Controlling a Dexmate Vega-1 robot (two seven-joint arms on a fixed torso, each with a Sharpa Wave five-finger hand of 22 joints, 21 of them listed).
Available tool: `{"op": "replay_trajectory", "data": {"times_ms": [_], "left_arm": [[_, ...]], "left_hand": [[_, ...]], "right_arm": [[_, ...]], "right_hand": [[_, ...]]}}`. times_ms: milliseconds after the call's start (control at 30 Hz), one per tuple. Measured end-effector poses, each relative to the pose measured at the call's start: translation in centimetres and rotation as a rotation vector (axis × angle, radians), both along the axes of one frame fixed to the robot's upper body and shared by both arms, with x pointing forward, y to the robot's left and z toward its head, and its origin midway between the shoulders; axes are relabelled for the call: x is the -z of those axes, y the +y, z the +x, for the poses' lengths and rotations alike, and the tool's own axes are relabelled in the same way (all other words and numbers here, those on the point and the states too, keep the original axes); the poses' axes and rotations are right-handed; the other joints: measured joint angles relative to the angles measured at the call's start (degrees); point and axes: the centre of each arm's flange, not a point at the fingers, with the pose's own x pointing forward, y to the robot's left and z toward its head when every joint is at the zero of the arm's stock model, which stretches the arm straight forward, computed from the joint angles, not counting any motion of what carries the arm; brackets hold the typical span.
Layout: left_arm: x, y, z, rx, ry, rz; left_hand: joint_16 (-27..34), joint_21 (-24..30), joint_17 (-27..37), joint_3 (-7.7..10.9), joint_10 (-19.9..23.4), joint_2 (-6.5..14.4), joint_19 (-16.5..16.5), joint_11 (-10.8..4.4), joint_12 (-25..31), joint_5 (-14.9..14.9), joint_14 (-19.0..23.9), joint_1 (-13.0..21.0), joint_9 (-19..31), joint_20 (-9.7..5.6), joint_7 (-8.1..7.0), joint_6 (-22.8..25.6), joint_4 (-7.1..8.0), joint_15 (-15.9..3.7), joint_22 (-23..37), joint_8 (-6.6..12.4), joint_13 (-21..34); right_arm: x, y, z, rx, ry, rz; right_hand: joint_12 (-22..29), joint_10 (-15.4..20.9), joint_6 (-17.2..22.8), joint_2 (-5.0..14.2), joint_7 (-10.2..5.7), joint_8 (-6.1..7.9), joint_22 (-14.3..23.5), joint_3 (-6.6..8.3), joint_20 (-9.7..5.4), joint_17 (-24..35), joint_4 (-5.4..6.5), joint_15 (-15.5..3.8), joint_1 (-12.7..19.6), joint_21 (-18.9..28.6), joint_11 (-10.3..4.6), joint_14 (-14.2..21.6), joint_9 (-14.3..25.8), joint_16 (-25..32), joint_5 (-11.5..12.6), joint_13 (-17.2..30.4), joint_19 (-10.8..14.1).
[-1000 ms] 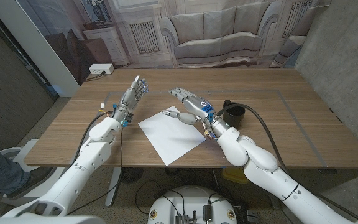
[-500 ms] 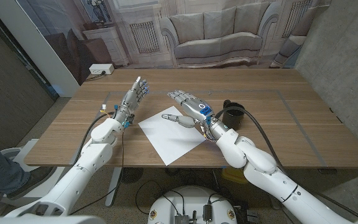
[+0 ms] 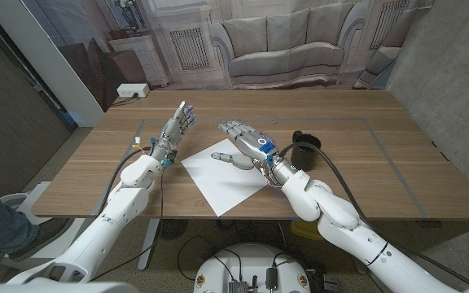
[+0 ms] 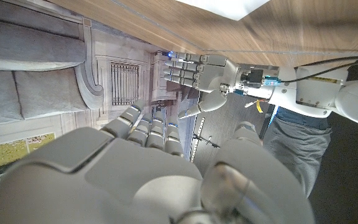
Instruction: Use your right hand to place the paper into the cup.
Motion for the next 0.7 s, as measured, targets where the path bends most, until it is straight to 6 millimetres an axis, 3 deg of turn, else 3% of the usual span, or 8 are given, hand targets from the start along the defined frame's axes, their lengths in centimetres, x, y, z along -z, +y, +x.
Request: {"op": "replay_trajectory", "data": {"times_ms": [700], "left_arm": [[0.3, -0.1, 0.0, 0.007, 0.003, 0.0]], "left_hand": [[0.0, 0.0, 0.0, 0.01, 0.0, 0.3, 0.0, 0.0, 0.0, 0.0, 0.0, 0.3, 0.0, 0.0, 0.0, 0.0, 0.01, 0.0, 0.0, 0.0, 0.0]], "right_arm": [[1.3, 0.3, 1.3, 0.032, 0.026, -0.049]], "right_hand": [[0.0, 1.3, 0.7, -0.76, -0.72, 0.0, 0.0, -0.47, -0.12, 0.3, -0.47, -0.8, 0.8, 0.0, -0.55, 2.2, 0.0, 0.5, 0.0, 0.0, 1.6]]}}
